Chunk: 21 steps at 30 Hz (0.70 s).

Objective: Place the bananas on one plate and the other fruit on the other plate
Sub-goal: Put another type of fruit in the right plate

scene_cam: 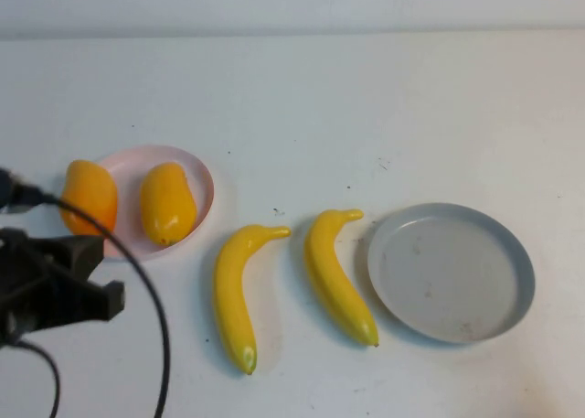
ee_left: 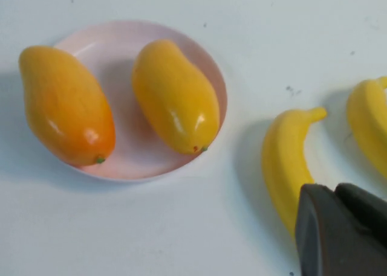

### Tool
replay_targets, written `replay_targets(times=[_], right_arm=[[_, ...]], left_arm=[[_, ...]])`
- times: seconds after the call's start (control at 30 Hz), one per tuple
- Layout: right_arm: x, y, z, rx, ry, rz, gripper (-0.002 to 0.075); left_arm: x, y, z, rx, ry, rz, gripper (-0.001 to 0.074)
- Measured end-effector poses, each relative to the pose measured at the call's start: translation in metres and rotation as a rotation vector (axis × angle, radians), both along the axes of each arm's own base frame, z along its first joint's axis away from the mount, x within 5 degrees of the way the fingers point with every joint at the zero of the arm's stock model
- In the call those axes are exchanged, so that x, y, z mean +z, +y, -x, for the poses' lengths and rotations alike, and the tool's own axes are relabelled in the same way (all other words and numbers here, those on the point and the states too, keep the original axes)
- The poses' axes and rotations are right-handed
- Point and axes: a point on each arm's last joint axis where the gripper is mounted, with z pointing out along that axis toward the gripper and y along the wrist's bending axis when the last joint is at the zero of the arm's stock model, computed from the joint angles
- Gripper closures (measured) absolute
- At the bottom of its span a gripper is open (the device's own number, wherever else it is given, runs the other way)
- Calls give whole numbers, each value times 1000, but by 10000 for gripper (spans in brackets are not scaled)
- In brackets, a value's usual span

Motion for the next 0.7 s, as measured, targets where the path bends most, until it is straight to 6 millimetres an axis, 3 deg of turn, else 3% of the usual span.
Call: replay_targets(times=[0.27,0.4,0.7], right_arm=[[0,0,0,0,0,0,743],[0,0,0,0,0,0,743],[0,0,0,0,0,0,743]], left_arm=[[-31,29,65,-10,-156,55,732],[-38,39,76,-16,-224,-40,732],[-28,43,83,-32,-384,-48,733]])
